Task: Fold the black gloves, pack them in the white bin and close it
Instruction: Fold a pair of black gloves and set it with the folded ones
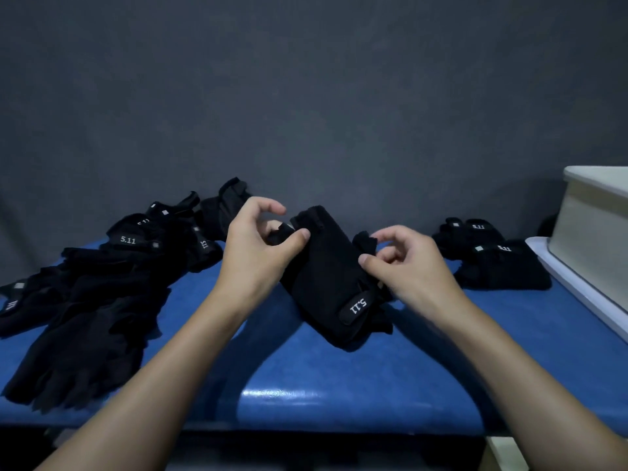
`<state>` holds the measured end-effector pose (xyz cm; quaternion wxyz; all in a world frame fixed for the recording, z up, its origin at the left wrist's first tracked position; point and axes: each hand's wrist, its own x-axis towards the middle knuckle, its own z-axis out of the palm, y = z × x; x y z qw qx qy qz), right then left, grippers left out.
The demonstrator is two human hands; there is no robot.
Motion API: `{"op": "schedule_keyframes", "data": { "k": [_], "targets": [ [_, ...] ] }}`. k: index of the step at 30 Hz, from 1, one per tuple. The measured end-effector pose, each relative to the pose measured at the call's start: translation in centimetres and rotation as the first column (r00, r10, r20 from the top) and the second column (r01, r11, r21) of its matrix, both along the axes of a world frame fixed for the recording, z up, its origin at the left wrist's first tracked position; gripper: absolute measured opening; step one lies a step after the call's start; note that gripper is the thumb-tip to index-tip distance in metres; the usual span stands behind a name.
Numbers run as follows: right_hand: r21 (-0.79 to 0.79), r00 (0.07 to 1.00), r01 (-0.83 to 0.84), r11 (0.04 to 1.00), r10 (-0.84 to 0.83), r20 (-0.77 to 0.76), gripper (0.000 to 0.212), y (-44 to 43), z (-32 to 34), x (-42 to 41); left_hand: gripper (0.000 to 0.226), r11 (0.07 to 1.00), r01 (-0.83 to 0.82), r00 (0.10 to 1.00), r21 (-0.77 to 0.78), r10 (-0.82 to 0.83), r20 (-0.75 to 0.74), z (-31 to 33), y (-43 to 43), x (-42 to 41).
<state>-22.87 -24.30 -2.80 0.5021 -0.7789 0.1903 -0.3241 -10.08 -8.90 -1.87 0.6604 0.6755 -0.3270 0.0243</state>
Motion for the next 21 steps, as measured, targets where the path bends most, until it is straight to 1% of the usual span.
{"op": "schedule_keyframes", "data": {
  "k": [1, 4, 5, 7, 11, 14, 16, 19, 21],
  "targets": [
    [0.002, 0.999, 0.020, 1.000, -0.020, -0.025, 0.022, -0.2, -0.2, 0.0, 0.030, 1.000, -0.024, 1.000, 0.004, 0.024, 0.019, -0.1, -0.2, 0.0],
    [0.105, 1.000, 0.011, 0.994, -0.009, -0.023, 0.024, -0.4, -0.5, 0.1, 0.029, 0.998, -0.052, 0.998, -0.032, 0.053, 0.031, -0.3, -0.9, 0.3],
    [0.103, 0.999, 0.011, 0.995, -0.008, -0.033, 0.023, -0.5, -0.5, 0.1, 0.029, 0.998, -0.044, 0.999, -0.037, 0.045, 0.024, -0.4, -1.2, 0.5],
    [0.025, 0.996, 0.034, 0.999, -0.031, -0.084, 0.022, -0.8, -0.9, 0.1, 0.027, 1.000, -0.014, 0.999, -0.004, 0.014, 0.034, -0.9, -1.7, 0.9],
    [-0.169, 0.976, 0.078, 0.982, -0.110, -0.189, 0.016, -1.4, -1.8, 0.1, 0.020, 0.972, -0.023, 0.996, 0.234, 0.003, 0.088, -2.5, -2.2, 1.7],
    [-0.258, 0.954, 0.064, 0.964, -0.135, -0.266, 0.016, -1.4, -1.9, -0.1, 0.014, 0.913, -0.032, 0.996, 0.407, -0.005, 0.091, -3.4, -1.9, 2.2],
    [-0.311, 0.939, 0.046, 0.949, -0.147, -0.310, 0.016, -1.3, -2.0, -0.3, 0.010, 0.870, -0.032, 0.990, 0.492, -0.039, 0.133, -3.7, -1.5, 2.4],
    [-0.329, 0.942, 0.025, 0.944, -0.133, -0.310, 0.017, -1.2, -2.3, -0.4, 0.006, 0.798, -0.018, 0.980, 0.603, -0.105, 0.169, -3.9, -1.0, 2.4],
    [-0.312, 0.951, 0.010, 0.950, -0.105, -0.291, 0.015, -1.0, -2.3, -0.3, 0.011, 0.775, -0.016, 0.977, 0.632, -0.123, 0.176, -3.9, -0.7, 2.2]
  ]
}}
